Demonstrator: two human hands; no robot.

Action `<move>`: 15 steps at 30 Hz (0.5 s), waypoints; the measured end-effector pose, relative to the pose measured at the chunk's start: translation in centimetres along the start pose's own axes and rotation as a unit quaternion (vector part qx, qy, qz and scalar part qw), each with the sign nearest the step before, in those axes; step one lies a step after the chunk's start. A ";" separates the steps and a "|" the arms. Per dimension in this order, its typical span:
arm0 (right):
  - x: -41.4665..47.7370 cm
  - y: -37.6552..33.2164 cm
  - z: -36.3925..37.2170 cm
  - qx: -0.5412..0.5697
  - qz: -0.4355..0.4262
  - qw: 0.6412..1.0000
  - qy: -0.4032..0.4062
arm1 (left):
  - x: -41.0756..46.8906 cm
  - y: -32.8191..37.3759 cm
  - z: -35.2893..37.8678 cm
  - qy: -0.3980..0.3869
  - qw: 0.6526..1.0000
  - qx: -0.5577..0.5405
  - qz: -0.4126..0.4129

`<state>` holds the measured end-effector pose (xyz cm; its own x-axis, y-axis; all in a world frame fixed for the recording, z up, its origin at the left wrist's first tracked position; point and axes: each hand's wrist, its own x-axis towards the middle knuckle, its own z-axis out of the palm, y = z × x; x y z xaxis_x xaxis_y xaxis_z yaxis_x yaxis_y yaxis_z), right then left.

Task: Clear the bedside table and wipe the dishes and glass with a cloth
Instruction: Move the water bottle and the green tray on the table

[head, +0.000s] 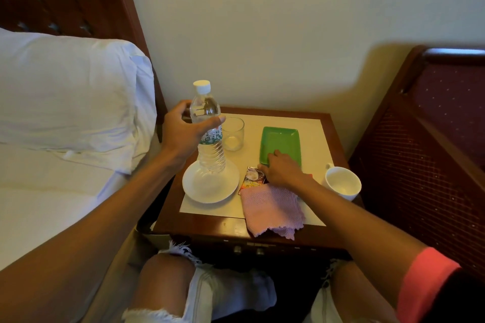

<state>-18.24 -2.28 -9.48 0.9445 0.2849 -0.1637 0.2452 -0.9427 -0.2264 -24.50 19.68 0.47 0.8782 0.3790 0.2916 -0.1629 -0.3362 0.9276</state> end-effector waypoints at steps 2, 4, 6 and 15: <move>-0.4 0.1 -0.3 0.000 -0.021 1.000 -0.009 | -0.1 0.2 0.8 0.001 1.000 -0.002 -0.010; -0.6 0.1 -0.7 -0.002 -0.045 0.999 -0.028 | -0.1 0.3 1.5 0.007 1.000 -0.012 -0.023; -0.7 0.1 -1.0 0.005 -0.053 0.998 -0.038 | -0.1 0.5 2.1 0.014 0.999 -0.016 -0.030; 2.0 -3.2 -3.6 0.176 -0.041 0.983 0.030 | 2.2 0.6 1.5 0.046 0.998 -0.009 -0.031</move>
<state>-16.35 0.72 -5.59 0.9385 0.3370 -0.0755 0.2410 -0.7957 -0.5556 -21.97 19.01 1.29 0.8421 0.4763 0.2532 -0.1187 -0.2943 0.9483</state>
